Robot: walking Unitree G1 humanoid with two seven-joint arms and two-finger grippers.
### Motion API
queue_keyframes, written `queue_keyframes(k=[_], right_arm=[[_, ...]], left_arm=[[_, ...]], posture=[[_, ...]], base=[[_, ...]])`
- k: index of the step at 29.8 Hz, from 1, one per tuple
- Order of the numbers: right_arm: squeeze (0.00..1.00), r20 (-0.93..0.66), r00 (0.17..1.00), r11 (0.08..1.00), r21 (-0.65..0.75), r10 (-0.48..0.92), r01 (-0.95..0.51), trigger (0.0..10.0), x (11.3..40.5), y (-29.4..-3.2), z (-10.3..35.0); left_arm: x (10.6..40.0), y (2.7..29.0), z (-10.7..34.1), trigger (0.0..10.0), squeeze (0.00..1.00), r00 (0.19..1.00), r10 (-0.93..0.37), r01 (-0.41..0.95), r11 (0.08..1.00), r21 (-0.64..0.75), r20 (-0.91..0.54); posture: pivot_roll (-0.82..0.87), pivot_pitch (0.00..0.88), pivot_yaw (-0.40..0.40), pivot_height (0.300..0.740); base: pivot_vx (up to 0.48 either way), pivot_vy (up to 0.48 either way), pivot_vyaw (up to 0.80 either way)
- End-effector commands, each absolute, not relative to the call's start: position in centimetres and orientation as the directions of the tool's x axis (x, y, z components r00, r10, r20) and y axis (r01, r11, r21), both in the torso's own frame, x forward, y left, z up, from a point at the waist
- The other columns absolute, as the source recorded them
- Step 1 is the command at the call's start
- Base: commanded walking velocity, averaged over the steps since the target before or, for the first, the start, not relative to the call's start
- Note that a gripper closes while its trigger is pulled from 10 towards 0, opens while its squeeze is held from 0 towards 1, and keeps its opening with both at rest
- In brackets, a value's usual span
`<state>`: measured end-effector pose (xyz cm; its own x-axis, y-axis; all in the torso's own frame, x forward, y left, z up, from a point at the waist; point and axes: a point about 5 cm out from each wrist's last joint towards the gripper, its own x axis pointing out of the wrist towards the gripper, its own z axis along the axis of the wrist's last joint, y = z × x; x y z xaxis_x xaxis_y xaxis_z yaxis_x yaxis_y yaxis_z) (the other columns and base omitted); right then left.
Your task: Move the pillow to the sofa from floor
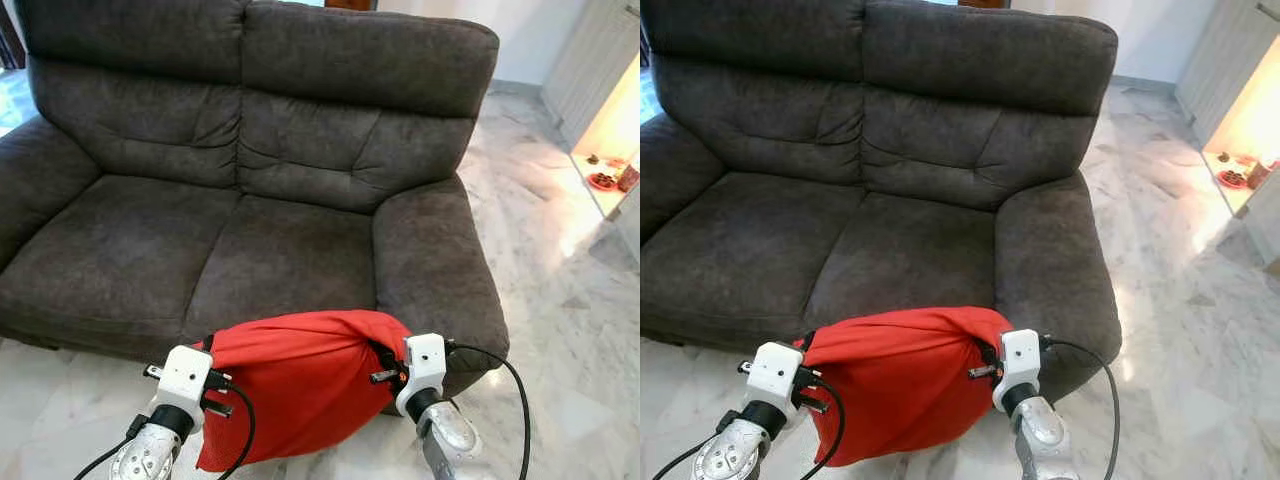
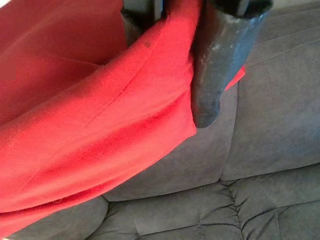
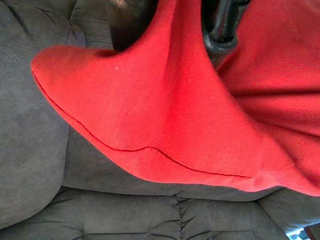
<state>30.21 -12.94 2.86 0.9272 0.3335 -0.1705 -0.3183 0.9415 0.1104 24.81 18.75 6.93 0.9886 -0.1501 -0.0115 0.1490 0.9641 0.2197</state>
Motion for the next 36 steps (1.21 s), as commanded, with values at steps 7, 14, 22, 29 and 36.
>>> queue_keyframes(k=[7,14,22,29,36], right_arm=[[0.0,-0.117,0.978,0.98,0.116,0.174,-0.161,10.0,30.8,-16.7,3.9],[0.0,-0.104,0.978,0.978,0.122,0.182,-0.169,10.0,31.1,-16.4,4.2],[0.0,-0.041,0.976,0.972,0.106,0.215,-0.21,10.0,31.7,-15.6,5.5],[0.0,0.058,0.972,0.963,0.133,0.227,-0.233,10.0,33.0,-14.9,8.0],[0.0,0.238,0.93,0.944,0.108,0.281,-0.313,10.0,34.5,-13.2,13.1]], left_arm=[[24.8,22.9,9.6,10.0,0.0,0.993,0.03,-0.053,0.976,0.212,0.112],[24.9,23.0,10.0,10.0,0.0,0.991,0.041,-0.067,0.977,0.203,0.129],[25.1,22.9,10.4,10.0,0.0,0.989,0.033,-0.062,0.978,0.201,0.141],[25.7,24.2,12.7,10.0,0.0,0.976,0.062,-0.107,0.973,0.207,0.21],[26.5,26.4,17.4,10.0,0.0,0.937,0.11,-0.193,0.954,0.228,0.332]], posture=[[0.23,0.112,-0.08,0.74],[0.23,0.114,-0.081,0.74],[0.23,0.113,-0.08,0.74],[0.23,0.113,-0.08,0.74],[0.23,0.115,-0.081,0.74]], base=[[0.231,0.0,0.0],[0.318,0.0,0.0],[0.349,0.0,0.0],[0.369,0.0,0.0],[0.38,0.0,0.0]])
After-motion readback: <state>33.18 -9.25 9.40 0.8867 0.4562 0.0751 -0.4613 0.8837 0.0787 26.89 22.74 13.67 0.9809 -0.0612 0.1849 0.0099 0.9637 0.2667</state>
